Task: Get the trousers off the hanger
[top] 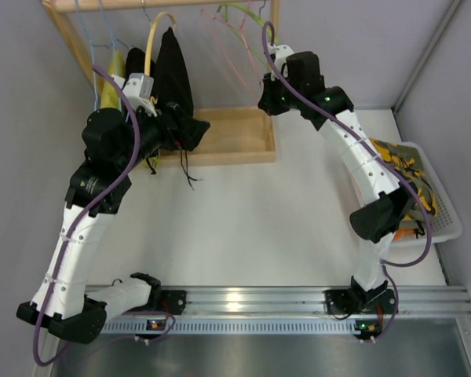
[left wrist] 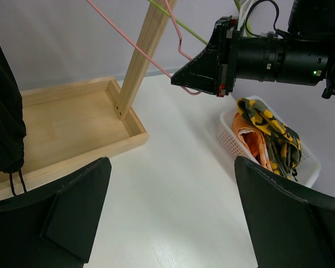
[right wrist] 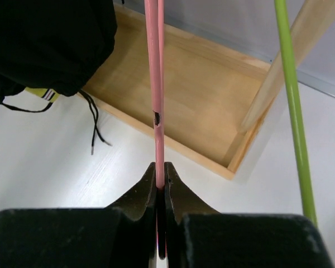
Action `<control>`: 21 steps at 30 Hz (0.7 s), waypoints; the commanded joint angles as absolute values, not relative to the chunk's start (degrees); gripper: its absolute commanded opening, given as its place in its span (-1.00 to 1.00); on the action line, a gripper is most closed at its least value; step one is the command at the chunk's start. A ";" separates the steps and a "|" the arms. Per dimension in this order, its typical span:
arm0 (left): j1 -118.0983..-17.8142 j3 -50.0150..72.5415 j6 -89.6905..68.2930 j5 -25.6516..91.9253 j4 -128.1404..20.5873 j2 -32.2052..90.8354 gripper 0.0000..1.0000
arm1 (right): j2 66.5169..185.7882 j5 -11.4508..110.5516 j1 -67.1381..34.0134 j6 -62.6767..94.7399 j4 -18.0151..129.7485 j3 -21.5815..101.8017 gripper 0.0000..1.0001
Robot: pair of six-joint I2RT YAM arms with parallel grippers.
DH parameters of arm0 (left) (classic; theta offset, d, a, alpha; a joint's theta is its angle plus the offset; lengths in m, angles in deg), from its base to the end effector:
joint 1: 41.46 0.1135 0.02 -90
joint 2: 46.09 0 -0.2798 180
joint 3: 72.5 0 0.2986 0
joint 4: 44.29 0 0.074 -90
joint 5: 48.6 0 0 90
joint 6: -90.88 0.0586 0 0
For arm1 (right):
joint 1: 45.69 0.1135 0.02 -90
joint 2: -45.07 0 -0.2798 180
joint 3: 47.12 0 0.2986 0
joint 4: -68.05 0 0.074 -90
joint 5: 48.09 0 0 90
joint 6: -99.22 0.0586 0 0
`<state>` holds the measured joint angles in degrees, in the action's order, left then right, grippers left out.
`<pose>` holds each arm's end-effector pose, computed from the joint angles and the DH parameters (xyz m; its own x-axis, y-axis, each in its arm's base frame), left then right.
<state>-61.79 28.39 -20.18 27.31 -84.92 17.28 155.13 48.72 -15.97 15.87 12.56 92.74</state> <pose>0.2408 -0.1044 0.5384 -0.2505 -0.2789 -0.9271 0.5089 0.7767 -0.3711 0.4258 0.2510 0.4674 -0.4417 -0.1197 -0.8891 -0.5375 0.8288 0.1554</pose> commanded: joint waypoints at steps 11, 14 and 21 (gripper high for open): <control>-61.32 21.72 -14.77 27.34 -87.43 14.64 0.97 | 145.55 50.88 -16.33 17.56 12.60 82.96 -0.08; -61.23 20.57 -12.93 26.81 -89.80 14.64 0.97 | 141.51 50.43 -16.33 17.57 13.57 79.27 0.29; -61.32 16.45 -7.92 20.84 -94.89 13.85 0.97 | 129.11 48.68 -16.42 14.06 18.23 67.85 0.84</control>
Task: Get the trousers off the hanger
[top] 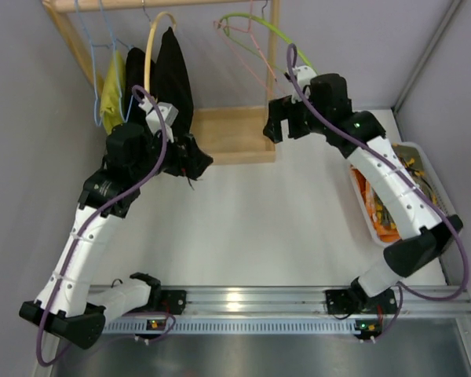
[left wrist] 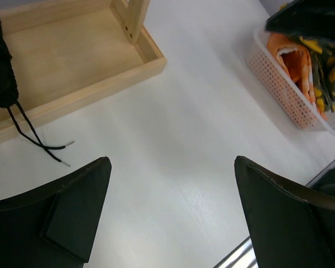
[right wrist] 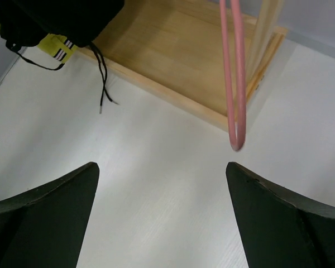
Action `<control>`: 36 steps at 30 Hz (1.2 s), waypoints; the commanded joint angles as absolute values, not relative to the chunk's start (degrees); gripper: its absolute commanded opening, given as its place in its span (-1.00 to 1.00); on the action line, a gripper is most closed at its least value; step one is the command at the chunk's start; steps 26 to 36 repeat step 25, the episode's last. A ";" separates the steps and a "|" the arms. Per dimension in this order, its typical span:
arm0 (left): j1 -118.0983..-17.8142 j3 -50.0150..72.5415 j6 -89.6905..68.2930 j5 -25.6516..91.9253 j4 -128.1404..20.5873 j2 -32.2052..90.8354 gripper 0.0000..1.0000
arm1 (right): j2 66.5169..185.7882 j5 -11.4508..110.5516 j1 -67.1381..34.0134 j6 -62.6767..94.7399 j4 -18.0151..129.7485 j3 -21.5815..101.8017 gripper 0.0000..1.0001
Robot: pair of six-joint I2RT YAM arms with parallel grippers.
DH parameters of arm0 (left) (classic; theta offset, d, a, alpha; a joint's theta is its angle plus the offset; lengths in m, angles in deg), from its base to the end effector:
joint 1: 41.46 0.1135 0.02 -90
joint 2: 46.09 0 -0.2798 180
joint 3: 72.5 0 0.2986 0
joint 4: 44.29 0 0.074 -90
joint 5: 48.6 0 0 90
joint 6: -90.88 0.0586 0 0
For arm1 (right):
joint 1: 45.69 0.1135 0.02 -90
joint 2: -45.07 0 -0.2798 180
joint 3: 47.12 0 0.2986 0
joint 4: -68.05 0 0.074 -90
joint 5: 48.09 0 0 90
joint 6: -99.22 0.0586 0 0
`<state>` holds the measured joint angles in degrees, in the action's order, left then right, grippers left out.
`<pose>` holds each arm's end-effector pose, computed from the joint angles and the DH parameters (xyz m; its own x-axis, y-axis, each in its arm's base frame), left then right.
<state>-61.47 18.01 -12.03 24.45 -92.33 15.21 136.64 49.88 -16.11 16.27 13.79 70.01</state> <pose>0.2473 -0.1082 0.4627 -0.4267 -0.0721 -0.9015 0.5040 0.8087 -0.3032 0.3550 0.2109 0.4586 -0.4875 -0.1369 -0.8623 -0.5389 0.8243 0.1737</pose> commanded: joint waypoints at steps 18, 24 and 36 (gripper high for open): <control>-61.32 6.95 4.48 22.14 -115.29 11.92 0.97 | 93.95 53.24 -19.31 4.56 17.26 33.57 0.99; -60.44 7.82 6.42 22.94 -116.70 10.34 0.97 | 85.86 53.51 -23.79 2.63 15.16 28.38 0.99; -60.44 7.74 6.42 23.20 -116.61 10.16 0.97 | 85.16 53.60 -24.41 2.45 14.98 28.02 0.99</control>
